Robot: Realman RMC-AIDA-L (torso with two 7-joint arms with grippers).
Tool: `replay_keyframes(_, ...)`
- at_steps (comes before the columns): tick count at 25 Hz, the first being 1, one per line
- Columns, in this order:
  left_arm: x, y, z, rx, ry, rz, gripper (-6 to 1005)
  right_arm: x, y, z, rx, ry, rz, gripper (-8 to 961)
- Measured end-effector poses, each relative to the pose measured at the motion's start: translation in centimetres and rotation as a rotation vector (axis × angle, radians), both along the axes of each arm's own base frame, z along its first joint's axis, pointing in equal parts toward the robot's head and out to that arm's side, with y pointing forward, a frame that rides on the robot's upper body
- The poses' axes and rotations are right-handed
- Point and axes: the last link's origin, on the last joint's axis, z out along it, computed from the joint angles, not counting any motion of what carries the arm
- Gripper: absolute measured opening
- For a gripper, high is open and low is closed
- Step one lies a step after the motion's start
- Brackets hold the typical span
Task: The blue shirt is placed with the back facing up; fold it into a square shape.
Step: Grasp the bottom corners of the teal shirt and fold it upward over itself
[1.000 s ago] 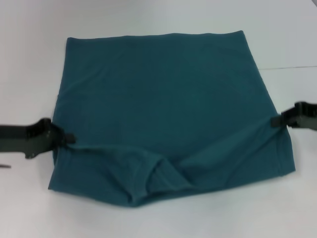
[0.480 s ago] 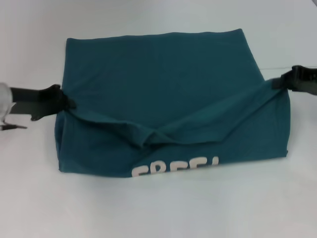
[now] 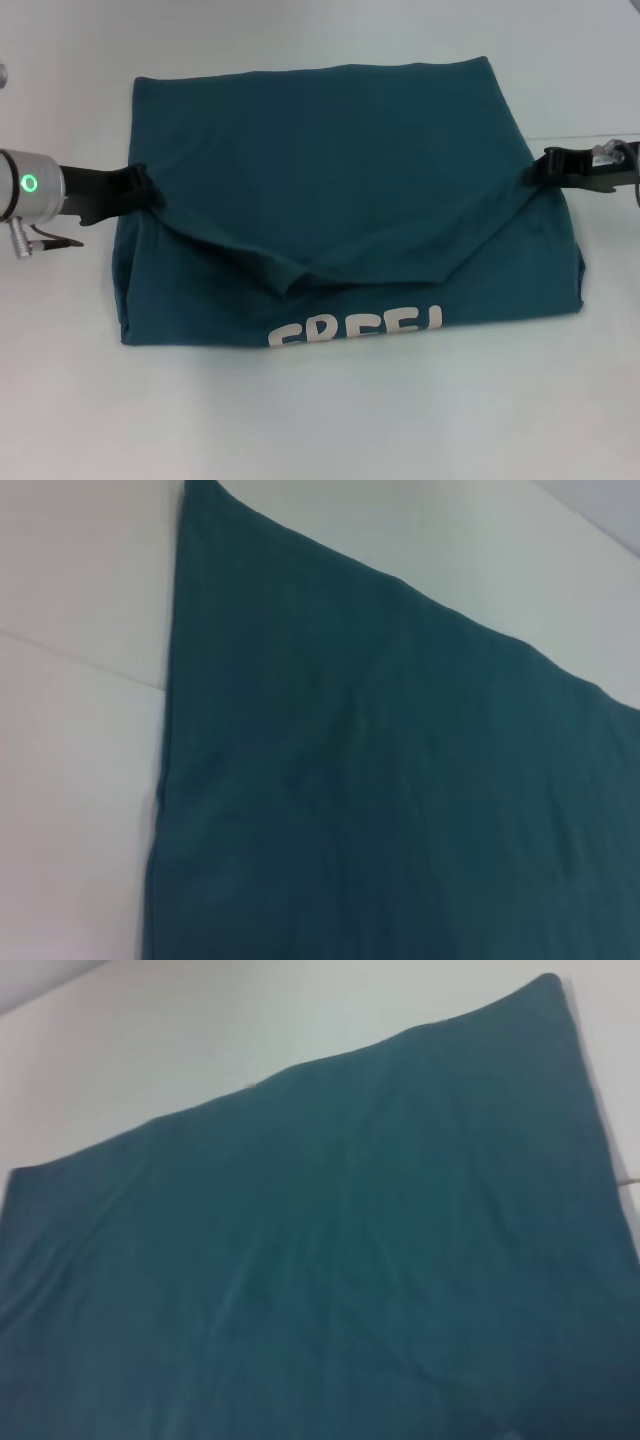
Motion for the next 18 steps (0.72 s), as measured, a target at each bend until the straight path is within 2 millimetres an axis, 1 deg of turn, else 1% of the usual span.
replay_keyframes(2,0.1,0.1,0.0,0.004,0.002,-0.004,16,-0.2,0.3,-0.2,0.009,-0.012,0.004,78)
replay_keyframes(4,0.4,0.3,0.4,0.019,-0.006,-0.005,16,-0.6,0.7,0.1,0.023,-0.011,0.014,79)
replay_keyframes(9,1.5,1.1,1.5,0.045,-0.01,-0.022,16,-2.3,1.9,1.9,0.083,0.028,0.048,80)
replay_keyframes(13,2.7,1.9,1.7,0.057,-0.001,-0.048,16,-3.1,2.7,2.7,0.113,0.031,0.065,81)
replay_keyframes(15,2.9,2.2,1.5,0.064,0.016,-0.055,16,-3.3,3.1,2.4,0.119,0.016,0.067,81)
replay_keyframes(18,2.8,2.4,0.5,0.076,0.05,-0.059,16,-3.0,3.3,1.2,0.113,-0.022,0.058,82)
